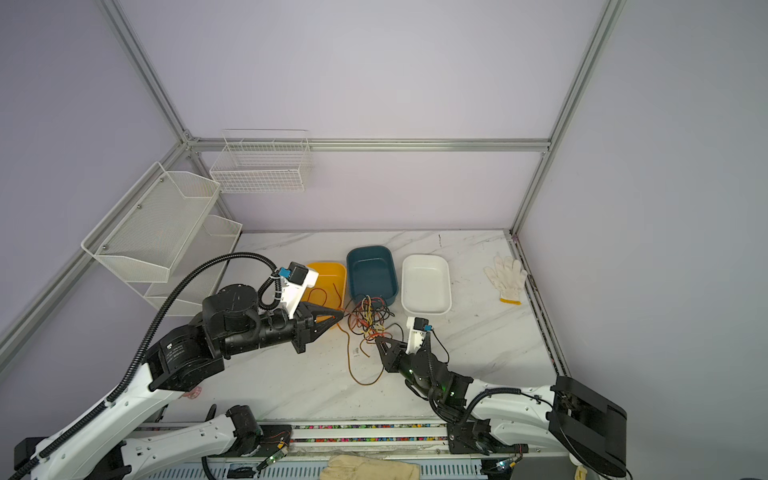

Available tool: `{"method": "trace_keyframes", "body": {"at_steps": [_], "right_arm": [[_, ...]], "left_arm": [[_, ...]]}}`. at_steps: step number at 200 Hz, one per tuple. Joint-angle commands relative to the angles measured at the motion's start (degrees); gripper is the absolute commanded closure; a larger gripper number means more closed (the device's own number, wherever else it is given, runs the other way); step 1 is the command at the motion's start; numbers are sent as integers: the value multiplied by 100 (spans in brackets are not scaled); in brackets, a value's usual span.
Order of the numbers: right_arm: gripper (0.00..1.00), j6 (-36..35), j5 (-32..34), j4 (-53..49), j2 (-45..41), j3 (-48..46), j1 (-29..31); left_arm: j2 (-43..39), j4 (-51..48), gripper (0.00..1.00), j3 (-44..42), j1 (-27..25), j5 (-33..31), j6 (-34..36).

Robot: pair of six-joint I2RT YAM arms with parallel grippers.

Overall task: Untangle the cables
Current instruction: 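Pull the red wire with the left gripper away from the right gripper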

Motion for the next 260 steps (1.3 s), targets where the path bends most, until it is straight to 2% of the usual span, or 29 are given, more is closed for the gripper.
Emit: {"method": "trace_keyframes", "body": {"at_steps": [1,18,48,75,86,109,150,192,221,236,260], "right_arm": [[90,51,263,-350,-64,-189,-24],[100,100,361,-357,-93,-279,-24],[100,256,375,-306,-177,-474,-22],[100,371,479,-543,-594,-616,-24],[100,534,661,-948,-784,-596,-23],[100,1373,1081,-2278,-915,-518,-102],[100,2037,741,-3004,-761,-557,-404],[100,1904,704,-4058,-1250,-330,-747],[100,1703,147,-4298,-1610,-342,-1241],[100,1551,226,-4640,-1726,-75,-1251],[100,1199,849,-5673,-2032,611,-1247]], "left_arm": [[-193,591,100,680,-36,56,145],[-191,530,100,752,-32,23,158],[-192,403,100,863,-32,12,154],[-167,116,100,988,-34,-82,267],[-198,105,100,980,-28,-100,285],[-188,-141,100,1211,-24,-237,419],[-242,-744,100,1625,-24,-792,854],[-362,-1300,100,1885,-23,-1460,1226],[-442,-1603,100,1989,-23,-2014,1357],[-455,-1624,100,1873,-23,-1988,1337],[-405,-1530,100,1595,-21,-1795,1263]]}}
